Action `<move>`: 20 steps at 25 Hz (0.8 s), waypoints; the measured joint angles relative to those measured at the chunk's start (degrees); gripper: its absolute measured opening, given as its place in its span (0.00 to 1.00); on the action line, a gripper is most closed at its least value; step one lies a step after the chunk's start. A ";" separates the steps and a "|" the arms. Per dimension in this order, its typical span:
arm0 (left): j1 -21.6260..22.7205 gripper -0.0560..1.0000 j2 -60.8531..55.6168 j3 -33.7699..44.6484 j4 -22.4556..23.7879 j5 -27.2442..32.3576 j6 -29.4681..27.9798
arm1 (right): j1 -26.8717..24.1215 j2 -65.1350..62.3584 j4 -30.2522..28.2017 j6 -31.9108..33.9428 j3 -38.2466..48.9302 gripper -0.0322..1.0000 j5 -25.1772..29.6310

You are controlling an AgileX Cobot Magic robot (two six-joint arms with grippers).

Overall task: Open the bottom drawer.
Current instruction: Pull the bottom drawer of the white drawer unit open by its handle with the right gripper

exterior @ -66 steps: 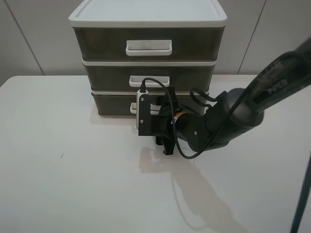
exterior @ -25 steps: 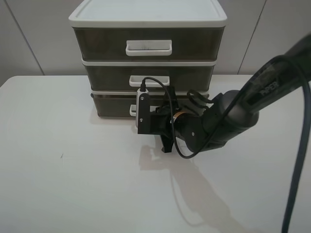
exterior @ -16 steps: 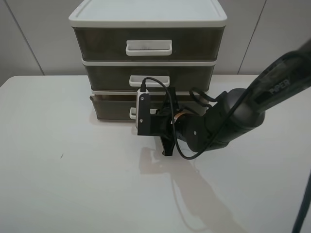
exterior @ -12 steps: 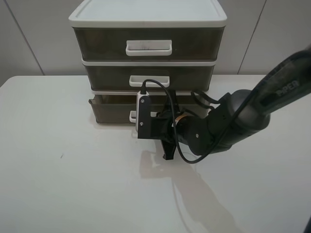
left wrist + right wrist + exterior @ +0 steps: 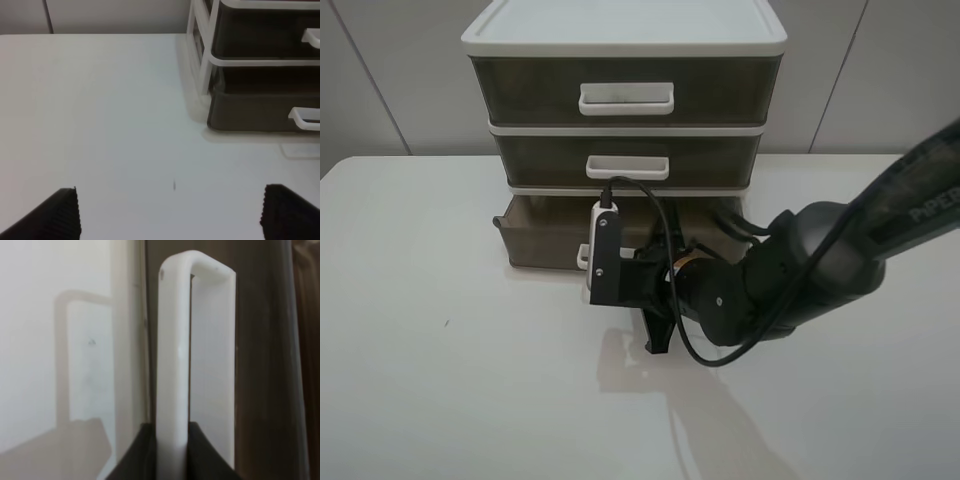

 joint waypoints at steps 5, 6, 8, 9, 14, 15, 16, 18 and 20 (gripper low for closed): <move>0.00 0.76 0.00 0.00 0.00 0.00 0.00 | 2.61 -0.07 4.02 -0.21 0.21 0.13 -0.25; 0.00 0.76 0.00 0.00 0.00 0.00 0.00 | 3.06 -0.22 4.49 -0.28 0.51 0.13 -0.32; 0.00 0.76 0.00 0.00 0.00 0.00 0.00 | 3.56 -1.04 4.60 -0.43 1.65 0.13 -0.26; 0.00 0.76 0.00 0.00 0.00 0.00 0.00 | 3.70 -1.59 4.54 -0.43 2.33 0.13 -0.12; 0.00 0.76 0.00 0.00 0.00 0.00 0.00 | 3.92 -4.03 3.90 -0.43 5.30 0.13 0.59; 0.00 0.76 0.00 0.00 0.00 0.00 0.00 | 4.35 -4.37 3.97 -0.43 5.77 0.13 0.65; 0.00 0.76 0.00 0.00 0.00 0.00 0.00 | 4.77 -4.70 4.19 -0.38 6.11 0.13 0.73; 0.00 0.76 0.00 0.00 0.00 0.00 0.00 | 5.69 -4.76 5.07 -0.38 6.42 0.13 0.90; 0.00 0.76 0.00 0.00 0.00 0.00 0.00 | 6.57 -4.82 5.98 -0.38 6.47 0.13 0.97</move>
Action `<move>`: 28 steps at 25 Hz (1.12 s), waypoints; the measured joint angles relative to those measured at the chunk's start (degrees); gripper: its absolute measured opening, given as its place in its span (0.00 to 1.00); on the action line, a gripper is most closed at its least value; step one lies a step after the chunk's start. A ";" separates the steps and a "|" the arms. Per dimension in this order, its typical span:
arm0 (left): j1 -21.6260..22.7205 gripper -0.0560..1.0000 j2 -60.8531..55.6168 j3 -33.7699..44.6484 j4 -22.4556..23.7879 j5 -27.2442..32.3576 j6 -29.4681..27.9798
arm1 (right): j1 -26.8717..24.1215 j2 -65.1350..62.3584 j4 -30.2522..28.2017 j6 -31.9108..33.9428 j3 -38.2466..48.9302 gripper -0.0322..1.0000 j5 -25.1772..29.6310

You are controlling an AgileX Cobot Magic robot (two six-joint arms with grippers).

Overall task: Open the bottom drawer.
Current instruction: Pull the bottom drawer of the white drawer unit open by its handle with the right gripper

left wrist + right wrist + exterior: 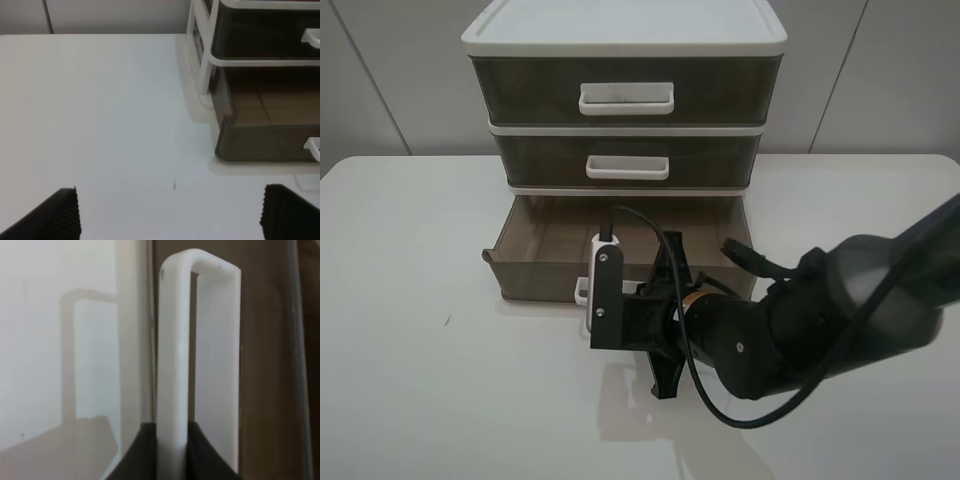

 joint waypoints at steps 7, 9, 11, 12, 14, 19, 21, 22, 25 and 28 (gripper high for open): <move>0.00 0.76 0.00 0.00 0.00 0.00 0.00 | 2.20 -0.07 2.00 0.17 0.15 0.13 -0.01; 0.00 0.76 0.00 0.00 0.00 0.00 0.00 | 2.90 -0.07 3.13 0.17 0.15 0.13 0.00; 0.00 0.76 0.00 0.00 0.00 0.00 0.00 | 3.11 -0.07 3.54 0.17 0.15 0.13 0.00; 0.00 0.76 0.00 0.00 0.00 0.00 0.00 | 3.11 -0.07 3.53 0.17 0.15 0.13 0.00; 0.00 0.76 0.00 0.00 0.00 0.00 0.00 | 3.11 -0.07 3.53 0.17 0.15 0.13 0.00; 0.00 0.76 0.00 0.00 0.00 0.00 0.00 | 3.11 -0.07 3.55 0.17 0.15 0.19 0.62; 0.00 0.76 0.00 0.00 0.00 0.00 0.00 | 3.11 -0.07 3.55 0.17 0.15 0.28 0.78; 0.00 0.76 0.00 0.00 0.00 0.00 0.00 | 3.11 -0.07 3.55 0.17 0.15 0.34 0.84; 0.00 0.76 0.00 0.00 0.00 0.00 0.00 | 3.15 -0.07 3.05 0.19 0.15 0.49 1.10; 0.00 0.76 0.00 0.00 0.00 0.00 0.00 | 3.18 -0.07 2.58 0.19 0.20 0.59 1.16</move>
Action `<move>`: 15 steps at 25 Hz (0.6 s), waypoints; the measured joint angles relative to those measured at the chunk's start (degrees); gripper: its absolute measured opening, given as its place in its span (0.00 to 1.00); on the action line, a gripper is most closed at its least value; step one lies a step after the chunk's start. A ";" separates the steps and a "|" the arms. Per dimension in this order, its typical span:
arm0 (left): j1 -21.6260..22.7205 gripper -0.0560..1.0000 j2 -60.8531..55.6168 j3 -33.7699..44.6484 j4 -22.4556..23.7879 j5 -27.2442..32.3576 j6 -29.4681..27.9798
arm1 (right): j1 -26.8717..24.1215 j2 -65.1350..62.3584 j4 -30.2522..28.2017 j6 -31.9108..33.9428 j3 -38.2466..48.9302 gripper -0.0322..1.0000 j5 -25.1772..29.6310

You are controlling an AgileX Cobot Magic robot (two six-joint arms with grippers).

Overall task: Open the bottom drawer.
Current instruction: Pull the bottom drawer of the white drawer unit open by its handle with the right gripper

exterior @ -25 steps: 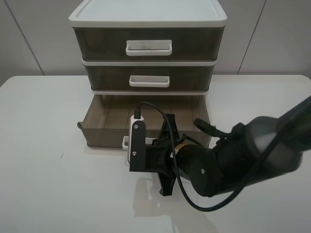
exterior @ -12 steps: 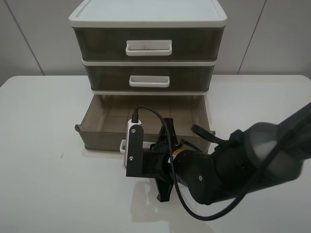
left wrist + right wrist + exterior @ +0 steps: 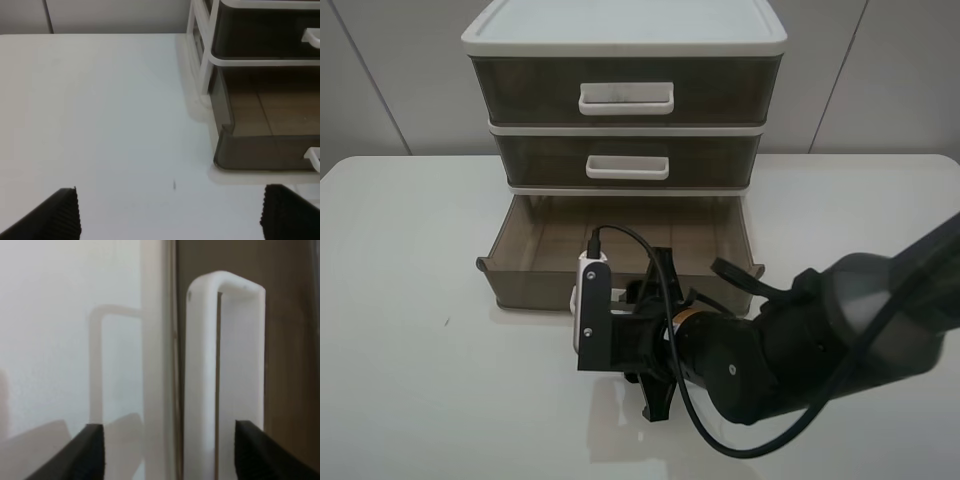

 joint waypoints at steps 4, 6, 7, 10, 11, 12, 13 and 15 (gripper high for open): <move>0.00 0.76 0.00 0.00 0.00 0.00 0.00 | 0.00 -1.20 -0.70 0.00 0.00 0.62 0.14; 0.00 0.76 0.00 0.00 0.00 0.00 0.00 | 0.00 -2.80 -0.97 0.00 0.01 0.63 0.55; 0.00 0.76 0.00 0.00 0.00 0.00 0.00 | 0.00 -3.79 -0.97 0.00 0.06 0.63 1.32; 0.00 0.76 0.00 0.00 0.00 0.00 0.00 | 0.00 -6.83 -0.97 0.00 0.06 0.63 4.59; 0.00 0.76 0.00 0.00 0.00 0.00 0.00 | 0.00 -7.96 -0.97 0.06 0.07 0.63 6.00; 0.00 0.76 0.00 0.00 0.00 0.00 0.00 | 0.00 -8.98 -0.85 0.06 0.12 0.64 7.52; 0.00 0.76 0.00 0.00 0.00 0.00 0.00 | 0.00 -10.31 -0.34 0.20 0.12 0.65 9.01; 0.00 0.76 0.00 0.00 0.00 0.00 0.00 | 0.00 -13.31 1.99 0.25 0.19 0.70 10.86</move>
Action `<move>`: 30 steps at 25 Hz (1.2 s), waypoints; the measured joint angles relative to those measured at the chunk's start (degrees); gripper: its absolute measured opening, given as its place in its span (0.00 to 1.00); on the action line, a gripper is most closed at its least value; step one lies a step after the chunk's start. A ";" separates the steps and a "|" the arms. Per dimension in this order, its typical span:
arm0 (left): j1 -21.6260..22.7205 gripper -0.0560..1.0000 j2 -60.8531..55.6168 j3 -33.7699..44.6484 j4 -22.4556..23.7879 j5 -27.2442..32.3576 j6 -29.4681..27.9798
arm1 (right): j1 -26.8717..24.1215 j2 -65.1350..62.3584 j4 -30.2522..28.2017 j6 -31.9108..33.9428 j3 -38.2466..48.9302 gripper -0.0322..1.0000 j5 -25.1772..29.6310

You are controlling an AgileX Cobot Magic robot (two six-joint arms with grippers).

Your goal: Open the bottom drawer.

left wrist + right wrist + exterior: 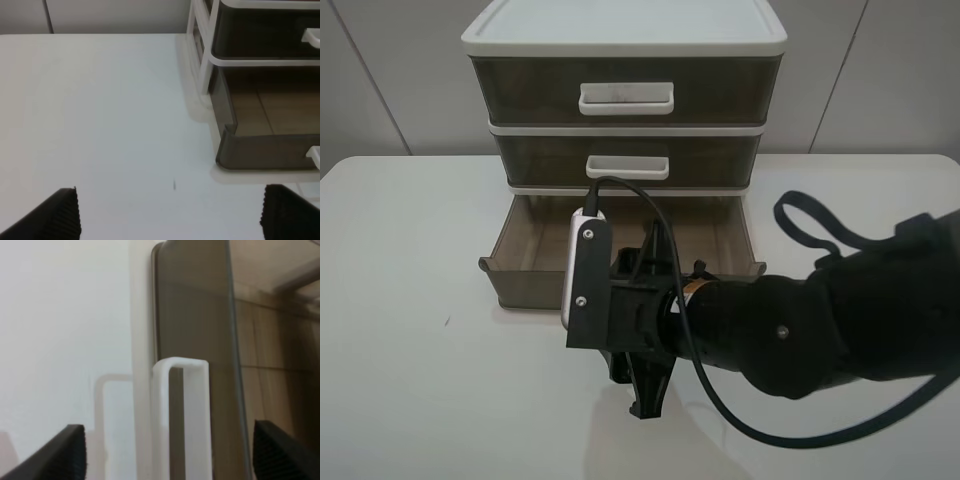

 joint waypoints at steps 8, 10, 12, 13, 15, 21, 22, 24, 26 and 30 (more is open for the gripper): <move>0.00 0.76 0.00 0.00 0.00 0.00 0.00 | -1.15 -13.15 6.32 0.18 0.00 0.77 1.73; 0.00 0.76 0.00 0.00 0.00 0.00 0.00 | -2.26 -15.86 6.25 0.18 0.00 0.77 3.43; 0.00 0.76 0.00 0.00 0.00 0.00 0.00 | -3.43 -17.89 4.71 1.12 0.00 0.77 6.26; 0.00 0.76 0.00 0.00 0.00 0.00 0.00 | -4.31 -18.85 3.47 2.69 0.00 0.77 7.79; 0.00 0.76 0.00 0.00 0.00 0.00 0.00 | -6.68 -20.31 -1.03 7.89 0.00 0.77 12.02; 0.00 0.76 0.00 0.00 0.00 0.00 0.00 | -18.05 -22.43 -19.40 37.34 -2.25 0.77 25.70; 0.00 0.76 0.00 0.00 0.00 0.00 0.00 | -19.47 -22.56 -23.15 43.24 -2.68 0.77 28.22; 0.00 0.76 0.00 0.00 0.00 0.00 0.00 | -22.92 -22.76 -30.21 55.60 -3.83 0.77 33.20; 0.00 0.76 0.00 0.00 0.00 0.00 0.00 | -26.71 -23.30 -37.64 66.64 -4.95 0.77 39.04; 0.00 0.76 0.00 0.00 0.00 0.00 0.00 | -36.16 -26.77 -47.63 82.98 -6.39 0.77 49.94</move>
